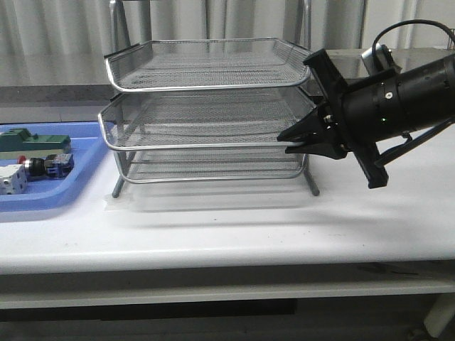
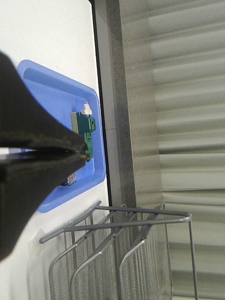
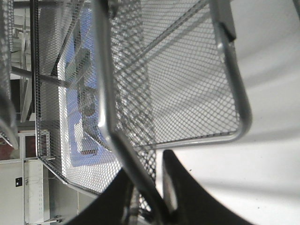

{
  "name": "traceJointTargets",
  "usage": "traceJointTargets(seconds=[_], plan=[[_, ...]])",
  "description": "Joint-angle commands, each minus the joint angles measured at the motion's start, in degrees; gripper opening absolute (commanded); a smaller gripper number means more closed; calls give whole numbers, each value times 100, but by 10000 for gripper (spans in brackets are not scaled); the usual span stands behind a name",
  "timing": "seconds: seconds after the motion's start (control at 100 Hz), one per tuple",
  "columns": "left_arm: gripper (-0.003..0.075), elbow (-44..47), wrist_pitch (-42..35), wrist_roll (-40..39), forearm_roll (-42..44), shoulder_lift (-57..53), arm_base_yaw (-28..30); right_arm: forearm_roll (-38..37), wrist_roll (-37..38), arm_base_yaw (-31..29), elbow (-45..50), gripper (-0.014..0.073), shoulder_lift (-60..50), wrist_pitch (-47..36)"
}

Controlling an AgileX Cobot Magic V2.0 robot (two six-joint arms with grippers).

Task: Place button on rack with both arms
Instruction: 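Pull the middle mesh tray out toward the robot with the right gripper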

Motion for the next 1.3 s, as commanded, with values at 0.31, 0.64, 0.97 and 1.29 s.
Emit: traceJointTargets(seconds=[0.31,0.64,0.97,1.29], plan=[[-21,315,-452,-72,-60,-178,6,-285,-213,36,597,96,-797,368],[-21,315,-452,-72,-60,-178,6,-321,-263,36,1174,96,-1295,336],[-21,315,-452,-72,-60,-178,6,-398,-276,36,1339,101,-1553,255],[-21,315,-452,-72,-60,-178,6,-485,-276,36,1339,101,-1630,310]])
